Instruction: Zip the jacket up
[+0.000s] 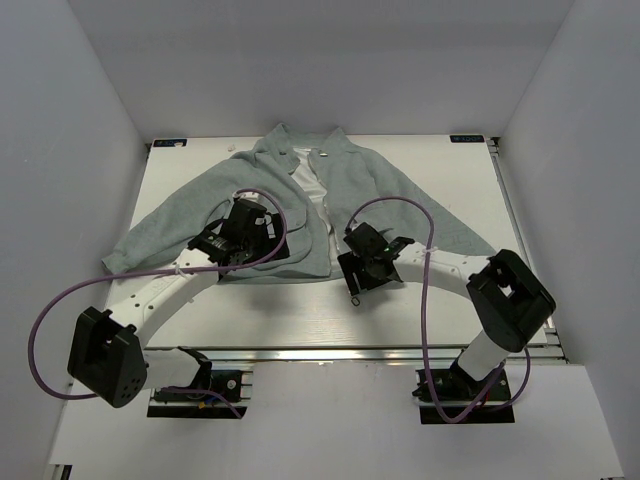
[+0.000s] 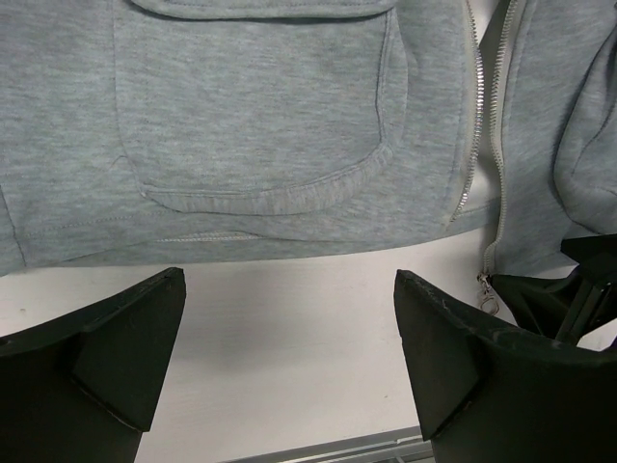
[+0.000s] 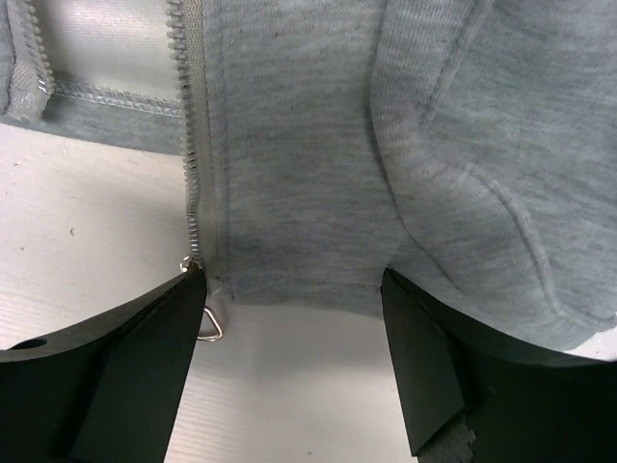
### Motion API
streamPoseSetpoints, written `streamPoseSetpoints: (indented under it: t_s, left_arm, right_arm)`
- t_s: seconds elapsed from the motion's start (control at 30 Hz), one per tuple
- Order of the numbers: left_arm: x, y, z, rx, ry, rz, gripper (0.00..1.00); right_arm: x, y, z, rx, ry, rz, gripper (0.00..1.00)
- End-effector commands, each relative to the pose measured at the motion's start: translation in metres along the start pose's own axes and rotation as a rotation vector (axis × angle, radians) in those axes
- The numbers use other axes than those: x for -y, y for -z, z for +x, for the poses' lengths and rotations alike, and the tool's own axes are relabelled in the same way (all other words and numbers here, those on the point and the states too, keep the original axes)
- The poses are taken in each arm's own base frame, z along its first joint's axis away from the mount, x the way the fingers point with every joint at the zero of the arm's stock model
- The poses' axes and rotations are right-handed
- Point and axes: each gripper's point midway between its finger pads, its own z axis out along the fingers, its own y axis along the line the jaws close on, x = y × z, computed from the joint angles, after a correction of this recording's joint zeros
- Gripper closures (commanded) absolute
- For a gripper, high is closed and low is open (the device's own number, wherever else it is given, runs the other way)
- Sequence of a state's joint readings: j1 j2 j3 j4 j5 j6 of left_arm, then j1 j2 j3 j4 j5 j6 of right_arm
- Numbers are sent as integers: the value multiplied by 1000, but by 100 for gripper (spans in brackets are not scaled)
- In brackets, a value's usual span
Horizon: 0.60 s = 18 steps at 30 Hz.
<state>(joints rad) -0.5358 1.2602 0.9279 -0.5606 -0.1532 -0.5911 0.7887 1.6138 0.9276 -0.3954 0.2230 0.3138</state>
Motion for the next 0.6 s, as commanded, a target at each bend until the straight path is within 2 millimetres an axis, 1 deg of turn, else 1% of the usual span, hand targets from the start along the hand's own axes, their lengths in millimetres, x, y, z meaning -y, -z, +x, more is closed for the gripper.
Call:
streamPoseSetpoints:
  t_s: [0.0,0.17,0.27,0.37,0.57]
  left_arm:
    - [-3,9,-9,45,0,-5,2]
    - [-8,10,-8,47,4,-25,2]
    - [-10,12,-8,49,4,-35,2]
    - [-14,14,-11,63,11,-57,2]
    - [-23,18,-17,82,8,-112,2]
  right_arm:
    - [-5,2,-18,53,-18,2,22]
    - [0,-8,-12,34,-25,35,22]
    - [1,-16,-4,6,-29,46,26]
    - [1,-22,7,-28,-39,65,33]
    - [4,-35,46,-130,-62,86,44]
